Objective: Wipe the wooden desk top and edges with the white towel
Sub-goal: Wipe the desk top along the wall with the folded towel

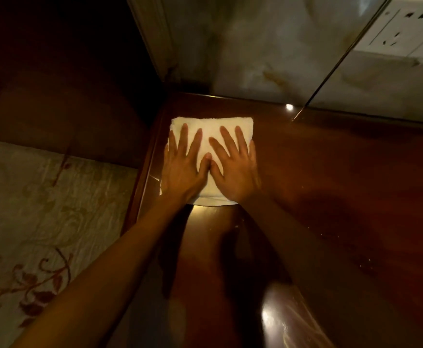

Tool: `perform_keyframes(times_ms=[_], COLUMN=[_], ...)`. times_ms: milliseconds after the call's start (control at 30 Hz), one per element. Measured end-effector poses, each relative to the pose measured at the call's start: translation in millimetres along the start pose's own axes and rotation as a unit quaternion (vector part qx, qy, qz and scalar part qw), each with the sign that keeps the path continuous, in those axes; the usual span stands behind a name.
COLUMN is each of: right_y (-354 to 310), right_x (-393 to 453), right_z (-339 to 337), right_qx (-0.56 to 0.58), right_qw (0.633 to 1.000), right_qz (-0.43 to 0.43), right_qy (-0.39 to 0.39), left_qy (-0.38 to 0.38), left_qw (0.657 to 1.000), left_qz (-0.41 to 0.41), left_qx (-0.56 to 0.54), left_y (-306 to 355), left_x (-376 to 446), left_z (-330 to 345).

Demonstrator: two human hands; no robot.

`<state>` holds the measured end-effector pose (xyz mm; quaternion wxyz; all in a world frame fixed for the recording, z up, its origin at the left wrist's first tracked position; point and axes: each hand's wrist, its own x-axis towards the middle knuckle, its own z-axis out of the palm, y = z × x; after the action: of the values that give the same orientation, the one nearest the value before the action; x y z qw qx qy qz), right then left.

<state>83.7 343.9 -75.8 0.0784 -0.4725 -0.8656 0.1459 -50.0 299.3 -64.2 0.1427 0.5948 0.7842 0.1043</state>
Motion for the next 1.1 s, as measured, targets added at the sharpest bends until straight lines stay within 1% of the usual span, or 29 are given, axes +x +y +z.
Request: perform_keyframes(times_ms=[267,367,833,1000,1100], right_y=[46,67,143,166,179], right_x=[1,-4,-37,-49,-54], right_z=[-16,-22,-52,-60,-65], right_qx=[0.002,-0.011,0.019,0.027,0.029], right_qw=[1.0,1.0,0.999,0.997,0.996], right_qz=[-0.028,-0.017,0.047,0.068,0.081], right_qy=[-0.001,-0.009,0.008,0.02,0.027], left_qy=[0.006,0.006,-0.017,-0.023,-0.03], left_qw=[1.0,1.0,0.997,0.997,0.997], left_qz=[-0.014,-0.001,0.051,0.065,0.07], left_qx=[0.001,0.013,0.055,0.043,0.015], left_y=[45,66,154,183,201], left_x=[9,13,30,32,35], left_z=[13,19,55,63,66])
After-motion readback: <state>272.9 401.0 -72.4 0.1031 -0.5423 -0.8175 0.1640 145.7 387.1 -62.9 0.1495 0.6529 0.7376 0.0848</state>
